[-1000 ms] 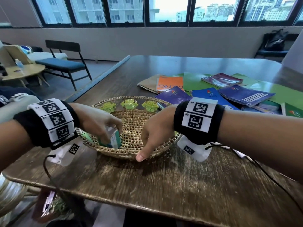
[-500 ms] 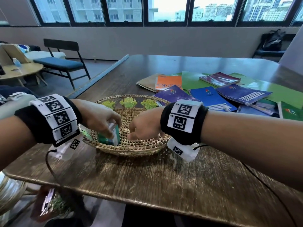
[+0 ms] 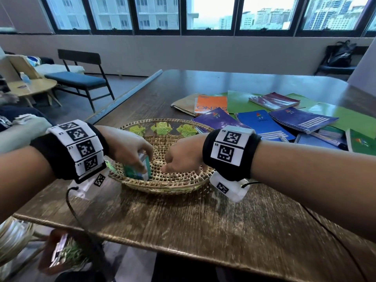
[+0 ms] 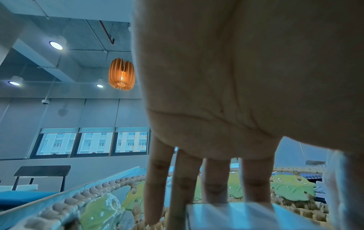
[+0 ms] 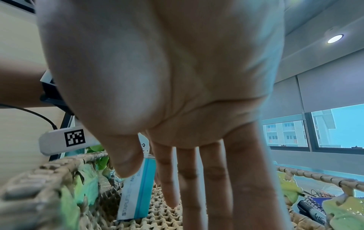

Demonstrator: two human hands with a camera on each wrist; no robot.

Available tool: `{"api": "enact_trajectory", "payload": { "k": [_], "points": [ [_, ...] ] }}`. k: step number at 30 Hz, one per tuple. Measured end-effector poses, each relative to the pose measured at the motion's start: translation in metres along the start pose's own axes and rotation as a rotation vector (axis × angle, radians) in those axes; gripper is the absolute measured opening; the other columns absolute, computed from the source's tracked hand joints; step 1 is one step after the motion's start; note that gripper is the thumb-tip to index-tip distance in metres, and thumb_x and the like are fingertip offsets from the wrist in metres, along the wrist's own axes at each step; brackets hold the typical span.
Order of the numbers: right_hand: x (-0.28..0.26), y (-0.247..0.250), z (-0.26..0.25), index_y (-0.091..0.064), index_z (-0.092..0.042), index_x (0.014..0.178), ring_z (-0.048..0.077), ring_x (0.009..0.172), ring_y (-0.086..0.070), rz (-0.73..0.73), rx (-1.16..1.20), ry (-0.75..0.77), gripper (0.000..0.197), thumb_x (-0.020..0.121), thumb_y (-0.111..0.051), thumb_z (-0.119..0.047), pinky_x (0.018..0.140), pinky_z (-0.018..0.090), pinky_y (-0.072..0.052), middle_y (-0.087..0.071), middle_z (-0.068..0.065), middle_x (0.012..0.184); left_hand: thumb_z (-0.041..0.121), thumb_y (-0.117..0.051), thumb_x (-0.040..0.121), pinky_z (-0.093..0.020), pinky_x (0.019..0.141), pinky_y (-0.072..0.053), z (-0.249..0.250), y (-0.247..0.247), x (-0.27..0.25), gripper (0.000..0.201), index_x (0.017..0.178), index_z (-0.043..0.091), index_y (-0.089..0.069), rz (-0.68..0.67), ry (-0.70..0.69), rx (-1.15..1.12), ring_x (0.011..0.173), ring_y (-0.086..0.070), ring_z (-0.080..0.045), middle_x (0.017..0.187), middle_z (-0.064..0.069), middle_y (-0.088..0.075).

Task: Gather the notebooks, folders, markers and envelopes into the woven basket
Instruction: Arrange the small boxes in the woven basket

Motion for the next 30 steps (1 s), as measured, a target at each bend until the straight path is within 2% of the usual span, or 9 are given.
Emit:
{"api": "enact_trajectory", "payload": {
  "k": [7, 10, 11, 13, 15, 18, 21, 24, 30],
  "points": [
    [-0.005, 0.002, -0.002, -0.056, -0.009, 0.132, 0.021, 0.075, -0.073, 0.015, 0.013, -0.003, 0.056, 0.105, -0.034, -0.053, 0.044, 0.022, -0.049, -0.065, 0.007, 0.105, 0.051, -0.064, 0.089, -0.039, 0.094, -0.052, 0.0, -0.001, 0.0, 0.041, 0.127, 0.038, -0.053, 0.013, -0.005, -0.005, 0.105, -0.058, -0.014, 0.126, 0.003, -0.058],
    [-0.009, 0.002, -0.003, -0.055, -0.008, 0.134, 0.021, 0.073, -0.072, 0.026, -0.009, -0.009, 0.057, 0.105, -0.035, -0.053, 0.045, 0.022, -0.049, -0.06, 0.004, 0.09, 0.053, -0.062, 0.089, -0.039, 0.094, -0.052, 0.002, -0.002, 0.0, 0.041, 0.127, 0.04, -0.053, 0.023, -0.011, -0.001, 0.106, -0.057, -0.014, 0.126, 0.005, -0.058],
    [-0.01, 0.002, -0.003, -0.055, -0.008, 0.133, 0.022, 0.075, -0.072, 0.036, -0.025, -0.007, 0.057, 0.105, -0.034, -0.053, 0.049, 0.024, -0.053, -0.06, 0.004, 0.088, 0.054, -0.062, 0.089, -0.038, 0.093, -0.052, 0.003, -0.002, 0.0, 0.04, 0.126, 0.04, -0.053, 0.029, -0.014, -0.001, 0.105, -0.057, -0.014, 0.125, 0.005, -0.058],
    [-0.011, 0.002, -0.001, -0.055, -0.01, 0.134, 0.024, 0.089, -0.072, 0.069, -0.07, 0.018, 0.057, 0.105, -0.033, -0.054, 0.073, 0.034, -0.06, -0.065, 0.006, 0.105, 0.055, -0.06, 0.09, -0.037, 0.093, -0.052, 0.005, 0.0, 0.0, 0.039, 0.125, 0.04, -0.053, 0.053, -0.027, 0.0, 0.105, -0.057, -0.013, 0.126, 0.006, -0.058],
    [-0.015, 0.003, 0.003, -0.056, -0.012, 0.135, 0.025, 0.108, -0.065, 0.117, -0.114, 0.049, 0.056, 0.105, -0.032, -0.053, 0.093, 0.036, -0.052, -0.065, 0.007, 0.123, 0.058, -0.058, 0.09, -0.038, 0.096, -0.05, 0.006, 0.002, -0.002, 0.04, 0.125, 0.039, -0.054, 0.098, -0.061, 0.002, 0.112, -0.055, -0.012, 0.129, 0.008, -0.057],
    [-0.028, 0.006, 0.013, -0.058, -0.017, 0.132, 0.024, 0.117, -0.059, 0.185, -0.111, 0.072, 0.051, 0.106, -0.032, -0.052, 0.09, 0.035, -0.043, -0.064, 0.004, 0.125, 0.059, -0.055, 0.09, -0.038, 0.103, -0.045, 0.008, 0.005, -0.007, 0.04, 0.124, 0.037, -0.055, 0.204, -0.15, 0.002, 0.119, -0.049, -0.007, 0.133, 0.014, -0.055],
    [-0.04, 0.009, 0.023, -0.061, -0.021, 0.129, 0.021, 0.11, -0.058, 0.249, -0.109, 0.059, 0.046, 0.106, -0.034, -0.05, 0.082, 0.03, -0.038, -0.064, 0.0, 0.118, 0.06, -0.053, 0.09, -0.033, 0.102, -0.043, 0.016, 0.008, -0.012, 0.038, 0.122, 0.038, -0.056, 0.272, -0.221, 0.008, 0.114, -0.048, -0.002, 0.127, 0.019, -0.055],
    [-0.043, 0.01, 0.028, -0.061, -0.023, 0.13, 0.021, 0.113, -0.057, 0.278, -0.105, 0.039, 0.043, 0.106, -0.036, -0.048, 0.081, 0.028, -0.034, -0.063, 0.0, 0.123, 0.06, -0.054, 0.091, -0.03, 0.098, -0.043, 0.028, 0.011, -0.013, 0.039, 0.122, 0.037, -0.057, 0.261, -0.239, 0.002, 0.113, -0.05, -0.002, 0.124, 0.019, -0.056],
    [-0.036, 0.0, 0.031, -0.064, -0.024, 0.128, 0.022, 0.112, -0.059, 0.212, -0.095, 0.034, 0.042, 0.105, -0.037, -0.046, 0.081, 0.029, -0.038, -0.066, 0.001, 0.121, 0.064, -0.055, 0.088, -0.038, 0.098, -0.048, 0.037, 0.013, -0.001, 0.042, 0.122, 0.039, -0.057, 0.213, -0.199, 0.019, 0.109, -0.055, -0.008, 0.125, 0.014, -0.059]
  ]
}}
Point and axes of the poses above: each hand's wrist, its own x-axis towards the middle knuckle, its own y-axis out of the back of the hand, z = x × y, the point moved 2 cm from there along x, towards the middle knuckle
